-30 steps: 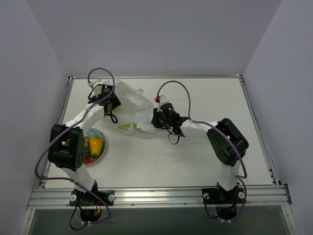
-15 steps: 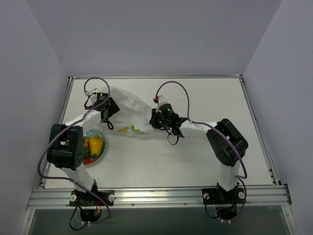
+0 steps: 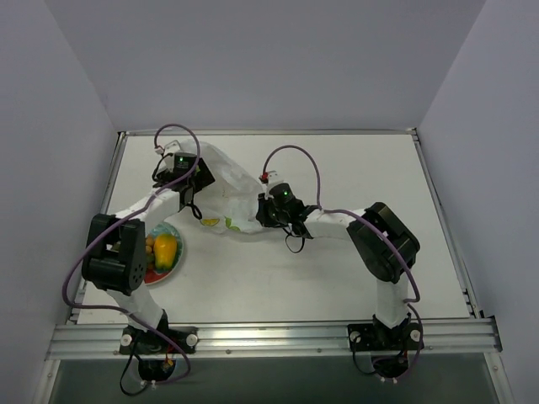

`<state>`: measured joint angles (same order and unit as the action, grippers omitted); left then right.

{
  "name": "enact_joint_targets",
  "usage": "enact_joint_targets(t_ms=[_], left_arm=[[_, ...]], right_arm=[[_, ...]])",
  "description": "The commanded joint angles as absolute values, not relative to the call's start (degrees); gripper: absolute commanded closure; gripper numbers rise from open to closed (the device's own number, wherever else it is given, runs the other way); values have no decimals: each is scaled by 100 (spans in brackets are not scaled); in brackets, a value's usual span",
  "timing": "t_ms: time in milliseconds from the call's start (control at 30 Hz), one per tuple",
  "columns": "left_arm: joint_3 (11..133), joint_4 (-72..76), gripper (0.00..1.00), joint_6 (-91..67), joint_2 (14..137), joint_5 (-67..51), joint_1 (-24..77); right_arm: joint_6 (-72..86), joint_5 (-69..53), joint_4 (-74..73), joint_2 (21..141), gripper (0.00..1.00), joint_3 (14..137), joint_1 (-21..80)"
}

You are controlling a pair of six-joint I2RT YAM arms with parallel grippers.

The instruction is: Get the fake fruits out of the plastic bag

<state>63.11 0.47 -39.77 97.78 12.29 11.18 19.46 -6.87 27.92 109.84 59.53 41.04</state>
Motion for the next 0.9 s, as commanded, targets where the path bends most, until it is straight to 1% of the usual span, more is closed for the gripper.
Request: enact_joint_targets(t_ms=[0,33,100,133,200,233,267,300,333,367,467,500,600,633,767,800,867], left_arm=[[6417,9,11,-3823,9115,1494,1327],[6399,9,15,-3788,9036,1555,1458],[6372,-211,28,-3675,8877,1573,1590],[6433,-246,40,-3561,8868,1591,1713],[6591,-490,48,-3516,8973,1626,1775],[6783,-588,50,-3507,9052,1617,1784],[6907,-772,57,-3481,9279,1617,1775],[7004,-834,62,-3420,9403,1652,1775],[7266,-922,70,-3306,9674,1670,1767],[7399,-1019,73,-3244,9807,1687,1758],[7803,-968,79,-2726,10221,1731,1740],[7892,-906,79,-2420,10300,1705,1714],[8156,-739,79,-2031,10608,1670,1548],[8217,-721,76,-1839,10739,1618,1503],[8464,-651,46,-1398,10837,1828,1468],[8412,-589,27,-1310,10820,1811,1468],[8411,-545,11,-1213,10828,1732,1441]], right_arm=[[1898,-607,2874,10978,92,6108,4122],[1907,-598,2874,10969,92,6108,4131],[1925,-528,2883,10934,92,6082,4122],[1934,-519,2892,10890,92,6073,4131],[1942,-440,2909,10846,93,6021,4131],[1942,-387,2918,10759,96,5994,4131],[1960,-335,2953,10706,96,5959,4131],[1960,-195,2971,10583,97,5889,4131],[1960,-132,2988,10521,99,5854,4131],[1969,-88,3014,10460,99,5810,4122],[2047,-70,3067,10266,100,5661,4140],[2083,-79,3137,10179,100,5460,4166],[2153,-79,3217,10125,100,5274,4201],[2153,-70,3217,10125,100,5239,4210],[2171,-70,3199,10125,100,5291,4324],[2171,-79,3199,10142,100,5300,4350],[2171,-88,3225,10195,100,5309,4412]])
